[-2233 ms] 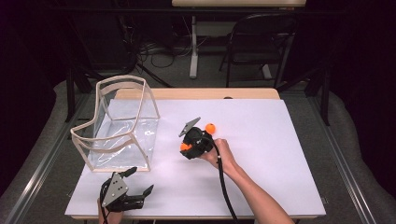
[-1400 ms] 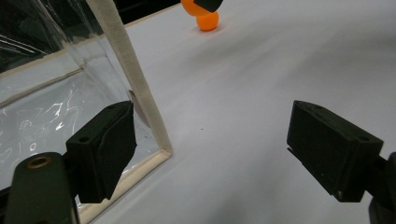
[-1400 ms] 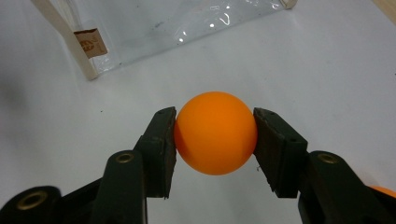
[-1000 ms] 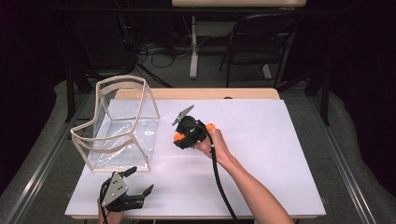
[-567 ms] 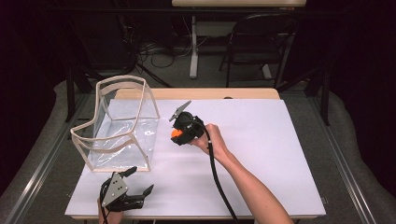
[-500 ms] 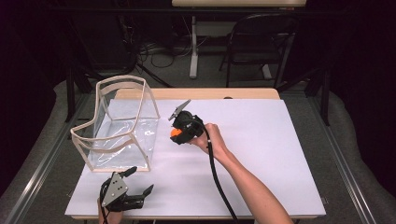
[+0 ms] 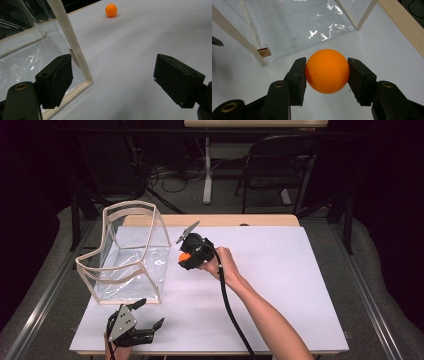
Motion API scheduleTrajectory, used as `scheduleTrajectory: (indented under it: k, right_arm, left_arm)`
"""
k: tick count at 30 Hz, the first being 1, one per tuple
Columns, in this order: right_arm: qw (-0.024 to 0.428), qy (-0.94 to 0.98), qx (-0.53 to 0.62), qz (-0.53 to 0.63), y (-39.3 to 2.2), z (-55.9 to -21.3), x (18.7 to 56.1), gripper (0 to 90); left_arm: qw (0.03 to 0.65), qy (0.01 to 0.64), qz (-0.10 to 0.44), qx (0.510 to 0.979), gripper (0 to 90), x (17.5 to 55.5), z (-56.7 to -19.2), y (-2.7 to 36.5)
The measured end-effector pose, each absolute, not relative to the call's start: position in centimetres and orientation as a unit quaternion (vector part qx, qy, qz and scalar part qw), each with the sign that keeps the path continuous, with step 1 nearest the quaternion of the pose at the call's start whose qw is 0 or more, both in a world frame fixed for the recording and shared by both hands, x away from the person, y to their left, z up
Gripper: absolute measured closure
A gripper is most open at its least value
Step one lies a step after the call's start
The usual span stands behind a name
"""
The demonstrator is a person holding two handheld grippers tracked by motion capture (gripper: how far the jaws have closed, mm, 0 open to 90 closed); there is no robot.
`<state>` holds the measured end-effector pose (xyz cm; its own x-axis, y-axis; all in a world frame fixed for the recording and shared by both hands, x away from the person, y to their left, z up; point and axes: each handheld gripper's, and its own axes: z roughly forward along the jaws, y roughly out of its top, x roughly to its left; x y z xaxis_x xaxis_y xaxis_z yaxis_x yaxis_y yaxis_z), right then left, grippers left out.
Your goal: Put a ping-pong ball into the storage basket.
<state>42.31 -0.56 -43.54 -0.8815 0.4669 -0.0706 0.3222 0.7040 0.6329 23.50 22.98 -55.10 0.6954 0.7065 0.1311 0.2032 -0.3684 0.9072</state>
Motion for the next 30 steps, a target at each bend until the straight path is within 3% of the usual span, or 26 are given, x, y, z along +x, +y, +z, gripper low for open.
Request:
scheduleTrajectory:
  k: [30]
  right_arm:
    - [0.128,0.913,0.207,0.328,0.9,-40.3,42.8,51.1]
  left_arm:
    - [0.483,0.29,0.262,0.783,15.7,23.5,-55.0,23.1]
